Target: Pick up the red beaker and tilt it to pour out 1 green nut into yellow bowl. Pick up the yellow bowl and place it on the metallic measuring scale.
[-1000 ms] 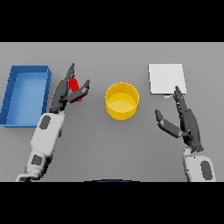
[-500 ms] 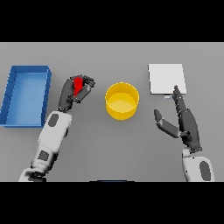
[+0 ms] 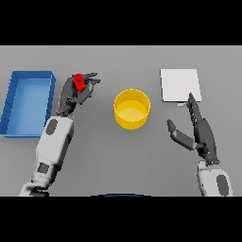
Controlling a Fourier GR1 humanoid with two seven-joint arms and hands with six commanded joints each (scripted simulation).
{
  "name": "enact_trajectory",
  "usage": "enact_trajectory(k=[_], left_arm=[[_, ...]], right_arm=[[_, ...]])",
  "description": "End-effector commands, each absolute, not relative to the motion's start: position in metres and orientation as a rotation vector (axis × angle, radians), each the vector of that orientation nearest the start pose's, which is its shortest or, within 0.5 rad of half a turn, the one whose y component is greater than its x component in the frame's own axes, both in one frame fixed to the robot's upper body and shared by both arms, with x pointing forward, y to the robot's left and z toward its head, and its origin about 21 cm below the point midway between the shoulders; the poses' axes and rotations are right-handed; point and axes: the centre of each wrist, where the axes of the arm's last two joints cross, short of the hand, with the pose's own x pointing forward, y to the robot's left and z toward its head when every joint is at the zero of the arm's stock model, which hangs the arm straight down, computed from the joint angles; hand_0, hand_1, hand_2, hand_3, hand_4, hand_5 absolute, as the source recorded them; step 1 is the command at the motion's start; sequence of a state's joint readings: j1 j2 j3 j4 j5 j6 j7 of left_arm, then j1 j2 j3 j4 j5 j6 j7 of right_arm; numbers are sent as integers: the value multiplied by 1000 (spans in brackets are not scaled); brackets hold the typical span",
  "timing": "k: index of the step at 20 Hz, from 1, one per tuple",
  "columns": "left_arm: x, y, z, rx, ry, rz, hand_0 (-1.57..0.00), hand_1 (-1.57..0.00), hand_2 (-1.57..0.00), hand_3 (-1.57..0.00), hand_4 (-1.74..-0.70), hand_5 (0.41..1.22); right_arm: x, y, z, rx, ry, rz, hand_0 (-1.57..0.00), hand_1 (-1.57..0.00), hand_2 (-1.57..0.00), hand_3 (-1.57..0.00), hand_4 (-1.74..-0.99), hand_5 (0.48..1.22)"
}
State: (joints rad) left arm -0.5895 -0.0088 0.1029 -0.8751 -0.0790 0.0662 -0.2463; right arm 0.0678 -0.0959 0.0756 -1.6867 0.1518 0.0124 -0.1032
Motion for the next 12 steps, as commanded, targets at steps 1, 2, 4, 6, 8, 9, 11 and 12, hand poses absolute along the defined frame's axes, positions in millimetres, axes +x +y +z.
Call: enact_trajectory(k=[1, 2, 4, 6, 8, 9, 11, 12], left_arm=[[381, 176, 2, -3, -1648, -163, -1535, -1536, -1539, -1526, -1699, 1135], [379, 179, 5, -7, -1661, -170, -1542, -1543, -1545, -1535, -1708, 1132], [381, 181, 15, 7, -1686, -223, -1553, -1553, -1555, -1548, -1720, 1131], [383, 182, 22, 26, -1687, -277, -1556, -1557, -1558, -1553, -1724, 1132], [385, 180, 27, 43, -1685, -321, -1556, -1557, -1558, -1553, -1724, 1135], [386, 180, 29, 52, -1684, -341, -1556, -1557, -1558, -1553, -1724, 1138], [387, 178, 37, 82, -1692, -403, -1559, -1560, -1561, -1556, -1727, 1138], [389, 177, 42, 120, -1692, -468, -1562, -1562, -1563, -1559, -1730, 1134]], right_arm=[[229, -237, 12, -133, -1710, 258, 1, 1, 1, 1, -1233, 644], [229, -235, 10, -138, -1710, 267, 1, 1, 1, 1, -1228, 645], [230, -237, 11, -147, -1721, 262, 1, 1, 1, 1, -1226, 650], [227, -238, 12, -162, -1747, 277, 1, 1, 1, 1, -1219, 656], [228, -237, 10, -165, -1743, 293, 1, 1, 1, 1, -1219, 660], [229, -235, 12, -160, -1748, 286, 1, 1, 1, 1, -1219, 661], [229, -234, 12, -173, -1749, 297, 1, 1, 1, 1, -1213, 662], [227, -236, 13, -182, -1748, 301, 1, 1, 1, 1, -1210, 664]])
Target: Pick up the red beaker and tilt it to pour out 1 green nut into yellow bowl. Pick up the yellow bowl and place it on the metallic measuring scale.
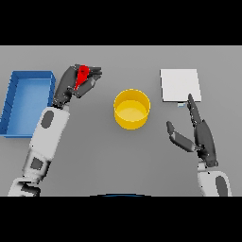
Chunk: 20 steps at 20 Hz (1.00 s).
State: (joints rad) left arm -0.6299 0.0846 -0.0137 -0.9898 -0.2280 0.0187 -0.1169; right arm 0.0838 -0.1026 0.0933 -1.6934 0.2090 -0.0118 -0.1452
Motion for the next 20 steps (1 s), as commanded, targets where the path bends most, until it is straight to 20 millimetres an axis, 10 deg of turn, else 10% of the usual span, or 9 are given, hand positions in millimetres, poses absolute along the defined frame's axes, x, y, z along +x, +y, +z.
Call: enact_trajectory(k=[1, 16, 20], left_arm=[[391, 173, 45, 148, -1675, -524, -1563, -1564, -1564, -1562, -1732, 1129], [405, 108, 98, 712, -1395, -1593, -1571, -1571, -1571, -1571, -1689, 1202], [409, 90, 109, 826, -1301, -1854, -1571, -1571, -1571, -1362, -1714, 1213]], right_arm=[[229, -236, 16, -178, -1741, 297, 1, 1, 1, 1, -1202, 662], [227, -234, 19, -159, -1705, 271, 1, 1, 1, 1, -1191, 675], [226, -232, 14, -124, -1689, 239, 1, 1, 1, 1, -1196, 666]])
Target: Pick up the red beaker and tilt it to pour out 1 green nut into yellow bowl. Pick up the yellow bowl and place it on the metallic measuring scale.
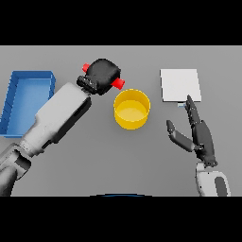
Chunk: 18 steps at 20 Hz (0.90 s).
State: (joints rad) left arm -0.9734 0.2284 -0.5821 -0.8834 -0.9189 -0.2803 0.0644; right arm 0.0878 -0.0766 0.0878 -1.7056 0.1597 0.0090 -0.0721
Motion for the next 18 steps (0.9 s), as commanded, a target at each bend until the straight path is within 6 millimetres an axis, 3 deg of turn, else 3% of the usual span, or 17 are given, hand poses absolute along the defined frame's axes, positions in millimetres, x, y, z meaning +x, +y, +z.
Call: enact_trajectory(k=[1, 3, 7, 13, 18], left_arm=[[412, 88, 111, 858, -1266, -1907, -1571, -1571, -1571, -1349, -1717, 1215], [413, 80, 114, 873, -1233, -2018, -1571, -1571, -1571, -1295, -1719, 1217], [413, 62, 116, 914, -1202, -2214, -1571, -1571, -1571, -1458, -1727, 1219], [415, 51, 127, 1080, -1097, -2471, -1571, -1571, -1571, -1541, -1736, 1221], [413, 39, 124, 1201, -1000, -2649, -1571, -1571, -1571, -1561, -1737, 1221]], right_arm=[[224, -231, 13, -115, -1689, 228, 1, 1, 1, 1, -1197, 659], [228, -230, 12, -106, -1679, 216, 1, 1, 1, 1, -1206, 639], [228, -231, 13, -136, -1705, 227, 1, 1, 1, 1, -1221, 610], [227, -228, 11, -168, -1724, 230, 1, 1, 1, 1, -1173, 572], [227, -230, 12, -150, -1721, 211, 1, 1, 1, 1, -1135, 567]])
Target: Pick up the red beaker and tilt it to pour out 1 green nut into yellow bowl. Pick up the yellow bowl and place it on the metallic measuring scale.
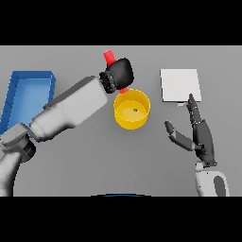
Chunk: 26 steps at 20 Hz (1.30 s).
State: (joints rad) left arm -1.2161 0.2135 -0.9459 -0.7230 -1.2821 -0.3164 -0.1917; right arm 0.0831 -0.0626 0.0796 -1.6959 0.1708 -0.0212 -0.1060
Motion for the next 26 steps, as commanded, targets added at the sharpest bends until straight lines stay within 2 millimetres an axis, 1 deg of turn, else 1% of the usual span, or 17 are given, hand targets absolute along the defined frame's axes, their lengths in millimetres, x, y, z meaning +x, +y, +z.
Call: enact_trajectory(k=[1, 5, 7, 9, 11, 13, 15, 16, 18, 19, 20, 21, 22, 23, 24, 25, 26], left_arm=[[412, 37, 124, -1262, 999, 2737, -1571, -1571, -1571, -1563, -1736, 1221], [412, 31, 121, -1250, 884, 2659, -1571, -1571, -1571, -1568, -1733, 1221], [412, 21, 130, -1277, 823, 2586, -1571, -1571, -1571, -1569, -1733, 1221], [410, 13, 131, -1277, 772, 2531, -1571, -1571, -1571, -1570, -1733, 1221], [411, 4, 153, -1279, 734, 2476, -1571, -1571, -1571, -1570, -1732, 1221], [419, -1, 193, -1353, 682, 2407, -1571, -1571, -1571, -1570, -1729, 1221], [431, 5, 226, -1444, 714, 2396, -1571, -1571, -1571, -1571, -1727, 1221], [438, 12, 241, -1513, 756, 2390, -1571, -1571, -1571, -1571, -1724, 1221], [449, 31, 278, -1636, 869, 2375, -1571, -1571, -1571, -1571, -1720, 1221], [454, 40, 297, -1713, 940, 2389, -1571, -1571, -1571, -1571, -1722, 1221], [458, 51, 313, -1809, 1024, 2412, -1571, -1571, -1571, -1571, -1725, 1221], [463, 63, 326, -1887, 1135, 2463, -1571, -1571, -1571, -1571, -1728, 1221], [468, 81, 340, -1981, 1335, 2513, -1571, -1571, -1571, -1523, -1731, 1221], [472, 104, 353, -2036, 1526, 2546, -1571, -1571, -1571, -1515, -1733, 1221], [476, 131, 358, -2110, 1730, 2566, -1571, -1571, -1571, -1509, -1735, 1221], [480, 157, 359, -2108, 1957, 2599, -1571, -1571, -1571, -1507, -1736, 1221], [483, 182, 358, -2102, 2198, 2578, -1571, -1571, -1571, -1520, -1737, 1221]], right_arm=[[229, -229, 12, -154, -1712, 211, 1, 1, 1, 1, -1130, 565], [228, -232, 12, -163, -1719, 225, 1, 1, 1, 1, -1136, 579], [226, -230, 15, -152, -1741, 221, 1, 1, 1, 1, -1133, 579], [225, -233, 13, -165, -1724, 217, 1, 1, 1, 1, -1128, 575], [227, -228, 12, -164, -1721, 216, 1, 1, 1, 1, -1138, 572], [226, -227, 12, -158, -1724, 207, 1, 1, 1, 1, -1138, 565], [226, -230, 13, -183, -1736, 221, 1, 1, 1, 1, -1133, 557], [230, -224, 13, -164, -1740, 220, 1, 1, 1, 1, -1130, 554], [230, -222, 14, -150, -1749, 229, 1, 1, 1, 1, -1128, 554], [230, -223, 14, -142, -1751, 229, 1, 1, 1, 1, -1117, 554], [231, -227, 14, -122, -1752, 224, 1, 1, 1, 1, -1105, 559], [229, -226, 12, -127, -1755, 239, 1, 1, 1, 1, -1104, 563], [231, -225, 11, -113, -1753, 241, 1, 1, 1, 1, -1102, 572], [235, -227, 15, -124, -1759, 246, 1, 1, 1, 1, -1104, 576], [232, -226, 13, -110, -1760, 243, 1, 1, 1, 1, -1105, 578], [235, -225, 13, -107, -1746, 243, 1, 1, 1, 1, -1114, 578], [234, -223, 11, -97, -1748, 249, 1, 1, 1, 1, -1116, 582]])
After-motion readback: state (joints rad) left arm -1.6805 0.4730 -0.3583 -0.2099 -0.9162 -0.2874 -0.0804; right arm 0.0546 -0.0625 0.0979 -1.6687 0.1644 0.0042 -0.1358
